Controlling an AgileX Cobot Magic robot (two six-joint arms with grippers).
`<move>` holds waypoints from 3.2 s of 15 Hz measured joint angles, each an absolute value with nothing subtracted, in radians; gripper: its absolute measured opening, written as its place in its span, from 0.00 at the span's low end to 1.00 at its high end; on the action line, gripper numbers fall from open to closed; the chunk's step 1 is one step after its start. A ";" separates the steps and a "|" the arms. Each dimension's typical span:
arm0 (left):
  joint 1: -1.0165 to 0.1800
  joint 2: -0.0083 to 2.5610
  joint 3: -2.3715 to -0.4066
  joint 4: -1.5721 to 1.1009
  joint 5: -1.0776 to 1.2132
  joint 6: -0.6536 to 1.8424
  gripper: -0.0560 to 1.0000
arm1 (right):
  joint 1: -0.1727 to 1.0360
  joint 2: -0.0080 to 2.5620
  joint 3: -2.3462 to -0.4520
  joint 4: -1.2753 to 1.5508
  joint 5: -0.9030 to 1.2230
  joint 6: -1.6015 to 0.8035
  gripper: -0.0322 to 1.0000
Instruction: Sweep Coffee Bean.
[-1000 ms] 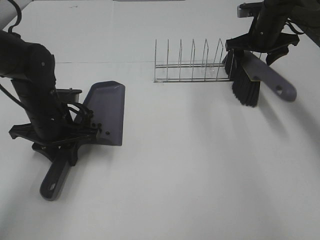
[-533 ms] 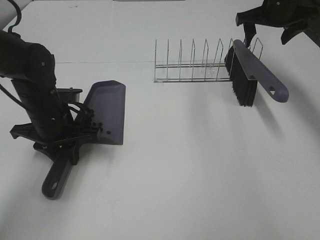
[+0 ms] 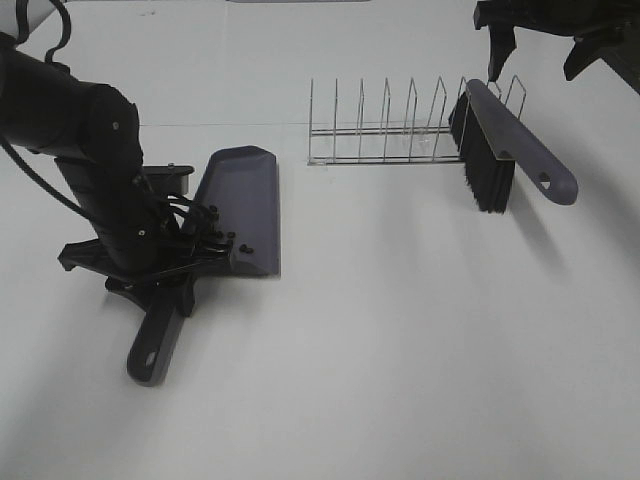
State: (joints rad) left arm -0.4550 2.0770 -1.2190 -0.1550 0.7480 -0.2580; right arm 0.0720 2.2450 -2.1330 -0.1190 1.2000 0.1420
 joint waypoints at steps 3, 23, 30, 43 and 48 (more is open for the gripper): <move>-0.455 2.078 -1.238 -0.175 0.769 -0.258 0.42 | 0.072 2.245 -2.133 -0.119 1.215 0.140 0.74; -0.455 1.091 -1.258 0.190 1.210 -0.355 0.68 | 0.072 1.313 -1.293 -0.049 1.219 0.086 0.74; -0.455 0.567 -0.785 0.166 1.225 -0.355 0.68 | 0.072 0.785 -0.805 -0.036 1.210 0.086 0.74; -0.455 0.073 -0.499 0.082 1.066 -0.074 0.68 | 0.072 0.114 -0.509 0.089 1.075 -0.098 0.74; -0.455 0.072 -0.499 0.079 1.066 -0.067 0.68 | 0.072 0.114 -0.508 0.089 1.065 -0.098 0.74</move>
State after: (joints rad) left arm -0.4550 0.0720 -0.4990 0.0790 1.0660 -0.0670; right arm 0.0720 0.1140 -0.5080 0.0890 1.0650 -0.0980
